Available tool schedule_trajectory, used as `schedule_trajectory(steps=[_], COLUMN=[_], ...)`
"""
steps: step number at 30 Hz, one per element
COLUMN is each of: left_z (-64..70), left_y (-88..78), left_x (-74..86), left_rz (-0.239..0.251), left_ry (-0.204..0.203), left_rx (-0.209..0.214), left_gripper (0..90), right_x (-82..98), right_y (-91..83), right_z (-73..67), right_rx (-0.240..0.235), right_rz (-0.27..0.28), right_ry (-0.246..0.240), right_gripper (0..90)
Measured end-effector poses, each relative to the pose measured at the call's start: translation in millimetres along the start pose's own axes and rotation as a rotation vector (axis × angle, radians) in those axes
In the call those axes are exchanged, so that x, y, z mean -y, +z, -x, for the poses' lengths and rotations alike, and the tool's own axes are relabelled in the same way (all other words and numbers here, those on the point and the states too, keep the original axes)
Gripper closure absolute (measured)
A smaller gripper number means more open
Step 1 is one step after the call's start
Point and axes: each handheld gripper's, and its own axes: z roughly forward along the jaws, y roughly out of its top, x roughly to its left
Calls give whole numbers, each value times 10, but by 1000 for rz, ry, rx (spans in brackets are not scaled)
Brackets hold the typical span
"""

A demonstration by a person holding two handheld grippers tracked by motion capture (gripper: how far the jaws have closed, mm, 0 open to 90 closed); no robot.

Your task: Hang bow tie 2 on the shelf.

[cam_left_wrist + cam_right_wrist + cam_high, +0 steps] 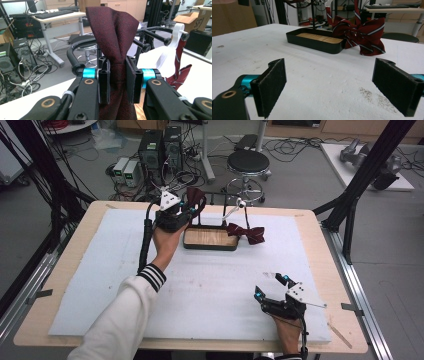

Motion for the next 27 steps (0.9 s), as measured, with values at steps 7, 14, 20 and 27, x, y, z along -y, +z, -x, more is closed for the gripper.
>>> schedule_trajectory(steps=[7,14,20,27], left_z=[2,-13,-46,-58], left_y=[-12,-8,10,6], left_x=[39,110,134,139], left_rz=[-6,-33,-50,-49], left_ry=[-3,-3,-3,-2], left_rx=[-6,-8,-9,-14], left_gripper=[754,754,754,753], right_x=[0,0,0,-1], right_y=[0,1,-1,-1], right_z=[0,1,0,2], right_rx=[1,1,0,-2], right_rz=[-1,1,0,-2], right_ry=[-2,-7,-1,1], right_gripper=[113,113,113,113])
